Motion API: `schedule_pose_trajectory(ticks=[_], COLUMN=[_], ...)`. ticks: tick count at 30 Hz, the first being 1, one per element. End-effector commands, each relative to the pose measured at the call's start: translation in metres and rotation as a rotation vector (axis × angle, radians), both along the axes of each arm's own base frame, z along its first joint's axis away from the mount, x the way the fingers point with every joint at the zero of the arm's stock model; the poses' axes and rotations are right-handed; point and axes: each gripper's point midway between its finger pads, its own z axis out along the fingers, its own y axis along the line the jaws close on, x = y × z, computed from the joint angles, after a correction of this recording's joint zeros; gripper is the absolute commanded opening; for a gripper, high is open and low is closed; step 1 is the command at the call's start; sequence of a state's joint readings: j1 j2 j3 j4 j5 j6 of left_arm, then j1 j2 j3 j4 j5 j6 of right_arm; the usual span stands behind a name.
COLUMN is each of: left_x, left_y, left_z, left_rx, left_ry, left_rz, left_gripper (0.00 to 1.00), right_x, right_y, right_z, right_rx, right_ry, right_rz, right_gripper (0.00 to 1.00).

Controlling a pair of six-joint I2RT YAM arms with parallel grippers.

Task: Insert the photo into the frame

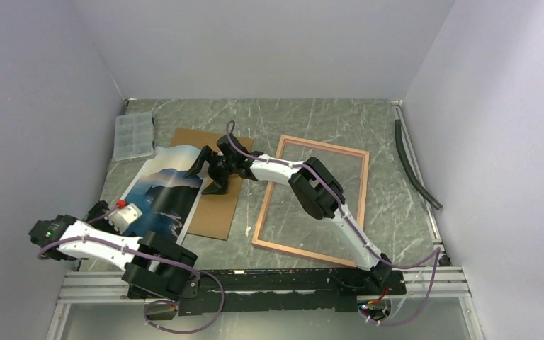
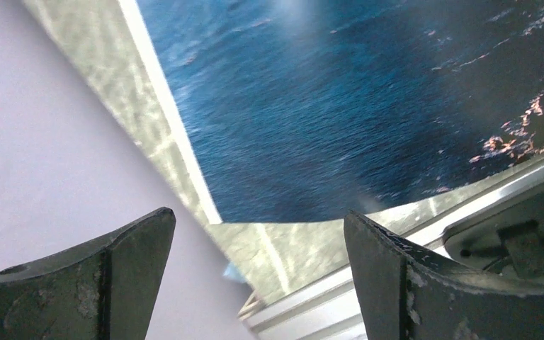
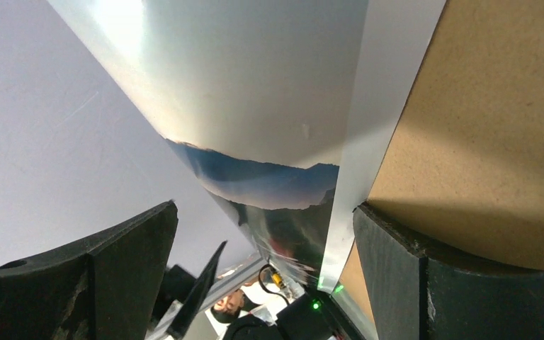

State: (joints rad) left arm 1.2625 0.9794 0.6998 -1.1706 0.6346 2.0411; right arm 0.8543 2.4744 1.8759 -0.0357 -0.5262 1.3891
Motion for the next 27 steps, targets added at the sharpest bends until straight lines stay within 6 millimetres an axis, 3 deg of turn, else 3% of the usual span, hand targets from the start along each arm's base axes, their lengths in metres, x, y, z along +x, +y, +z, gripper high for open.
schedule_pose_trajectory(ticks=[1, 7, 11, 14, 16, 18, 23, 25, 27], left_x=[0.027, -0.001, -0.003, 0.016, 0.040, 0.059, 0.095, 0.107, 0.122], left_y=[-0.010, 0.010, -0.004, -0.025, -0.030, -0.028, -0.031, -0.042, -0.057], left_z=[0.055, 0.023, 0.018, 0.046, 0.080, 0.116, 0.177, 0.196, 0.200], left_rx=[0.302, 0.344, 0.316, 0.253, 0.212, 0.169, -0.003, -0.112, -0.233], left_ry=[-0.133, 0.079, 0.059, -0.103, -0.277, -0.426, -0.693, -0.756, -0.723], left_rz=[-0.547, -0.568, -0.560, -0.533, -0.493, -0.449, -0.363, -0.326, -0.321], left_gripper=[0.95, 0.95, 0.95, 0.95, 0.95, 0.95, 0.95, 0.95, 0.95], right_x=[0.022, 0.028, 0.030, 0.031, 0.030, 0.032, 0.032, 0.032, 0.030], right_y=[0.000, 0.005, 0.009, 0.008, 0.008, 0.007, 0.010, 0.011, 0.011], right_z=[-0.019, -0.017, -0.013, -0.012, -0.014, -0.014, -0.016, -0.017, -0.017], right_rx=[-0.037, -0.022, -0.010, -0.004, -0.005, -0.004, -0.002, -0.001, -0.006], right_ry=[-0.021, -0.021, -0.022, -0.024, -0.018, -0.017, -0.015, -0.013, -0.012], right_rz=[-0.071, -0.087, -0.091, -0.095, -0.100, -0.105, -0.114, -0.113, -0.115], right_gripper=[1.00, 1.00, 1.00, 1.00, 1.00, 1.00, 1.00, 1.00, 1.00])
